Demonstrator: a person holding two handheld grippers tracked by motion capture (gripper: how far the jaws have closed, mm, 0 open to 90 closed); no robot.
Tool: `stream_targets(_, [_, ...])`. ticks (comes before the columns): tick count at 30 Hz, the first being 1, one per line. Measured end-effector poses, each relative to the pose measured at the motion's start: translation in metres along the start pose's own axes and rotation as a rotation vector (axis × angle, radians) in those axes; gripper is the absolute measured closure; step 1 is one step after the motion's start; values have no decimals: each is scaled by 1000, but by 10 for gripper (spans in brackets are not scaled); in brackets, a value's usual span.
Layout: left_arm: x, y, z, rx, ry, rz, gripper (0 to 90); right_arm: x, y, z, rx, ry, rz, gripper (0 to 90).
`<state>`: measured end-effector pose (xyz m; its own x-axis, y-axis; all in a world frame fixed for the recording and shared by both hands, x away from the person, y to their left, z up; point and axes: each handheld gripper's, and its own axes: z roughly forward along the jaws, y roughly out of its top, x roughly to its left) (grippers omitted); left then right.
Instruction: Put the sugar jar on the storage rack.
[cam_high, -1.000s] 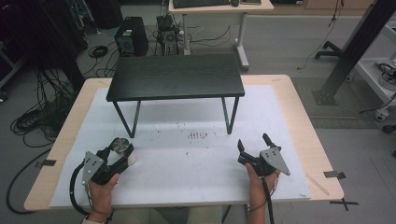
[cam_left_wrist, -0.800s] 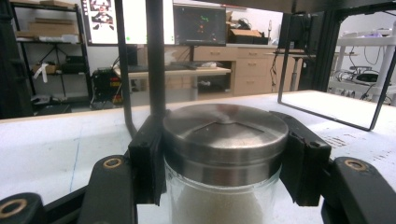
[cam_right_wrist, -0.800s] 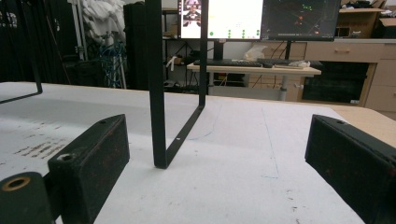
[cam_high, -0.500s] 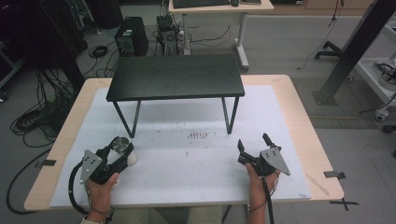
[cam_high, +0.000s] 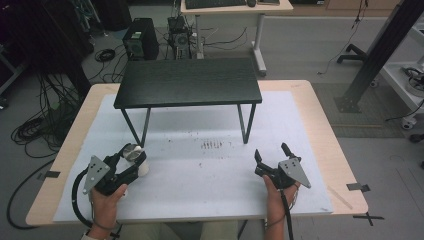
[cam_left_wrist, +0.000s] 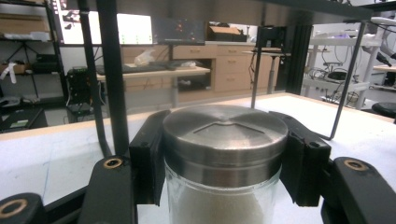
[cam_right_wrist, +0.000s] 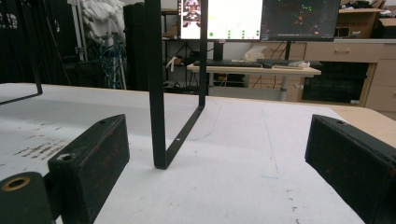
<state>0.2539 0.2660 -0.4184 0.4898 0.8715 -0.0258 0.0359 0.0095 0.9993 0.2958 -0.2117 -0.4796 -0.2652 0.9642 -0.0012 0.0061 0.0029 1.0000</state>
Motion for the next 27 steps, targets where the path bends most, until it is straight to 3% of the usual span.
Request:
stream_targets(9, [-6,26,-2,14,-50,-13,421,0,0,0,-1,0,1,64])
stream_targets(27, [-17,83,-2,-16,-159,-1,421,0,0,0,2,1,5,64])
